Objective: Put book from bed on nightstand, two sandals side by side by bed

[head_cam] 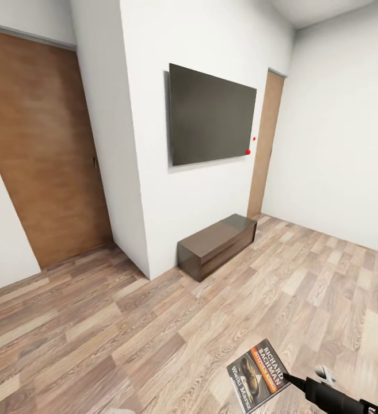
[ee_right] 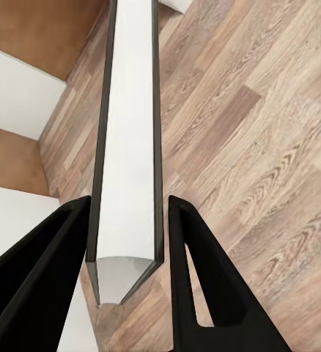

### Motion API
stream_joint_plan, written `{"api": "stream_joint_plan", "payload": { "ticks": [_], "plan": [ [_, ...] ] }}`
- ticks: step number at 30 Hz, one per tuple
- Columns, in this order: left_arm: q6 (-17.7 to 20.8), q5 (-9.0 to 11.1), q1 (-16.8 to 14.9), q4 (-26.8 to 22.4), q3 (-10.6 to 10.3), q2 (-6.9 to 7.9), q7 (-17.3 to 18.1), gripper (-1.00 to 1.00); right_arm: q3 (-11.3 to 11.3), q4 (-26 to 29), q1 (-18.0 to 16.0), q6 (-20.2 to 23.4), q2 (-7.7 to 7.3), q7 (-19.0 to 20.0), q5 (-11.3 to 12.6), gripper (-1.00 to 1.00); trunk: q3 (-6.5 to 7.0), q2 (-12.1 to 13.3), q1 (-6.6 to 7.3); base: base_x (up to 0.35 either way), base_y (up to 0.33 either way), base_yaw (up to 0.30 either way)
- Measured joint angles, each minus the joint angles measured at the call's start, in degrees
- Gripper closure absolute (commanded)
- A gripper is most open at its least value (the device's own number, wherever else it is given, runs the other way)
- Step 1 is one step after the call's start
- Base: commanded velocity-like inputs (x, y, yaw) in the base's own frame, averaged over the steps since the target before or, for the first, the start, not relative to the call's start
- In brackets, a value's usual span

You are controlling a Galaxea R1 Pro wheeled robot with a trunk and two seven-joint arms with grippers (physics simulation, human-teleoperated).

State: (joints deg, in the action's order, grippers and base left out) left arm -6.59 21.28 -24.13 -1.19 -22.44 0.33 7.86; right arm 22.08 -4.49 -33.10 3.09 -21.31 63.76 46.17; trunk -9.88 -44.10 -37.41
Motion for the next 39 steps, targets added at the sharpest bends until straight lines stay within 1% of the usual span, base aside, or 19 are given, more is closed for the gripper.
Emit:
{"api": "stream_joint_plan", "payload": {
  "ticks": [39],
  "plan": [
    [0.0,0.0,0.0,0.0,0.0,0.00,0.0,-1.00,0.0,0.0,0.0,0.0,0.00,0.0,0.0,1.00,0.00,0.0,0.00,0.000,0.000,-0.300]
  ]
}}
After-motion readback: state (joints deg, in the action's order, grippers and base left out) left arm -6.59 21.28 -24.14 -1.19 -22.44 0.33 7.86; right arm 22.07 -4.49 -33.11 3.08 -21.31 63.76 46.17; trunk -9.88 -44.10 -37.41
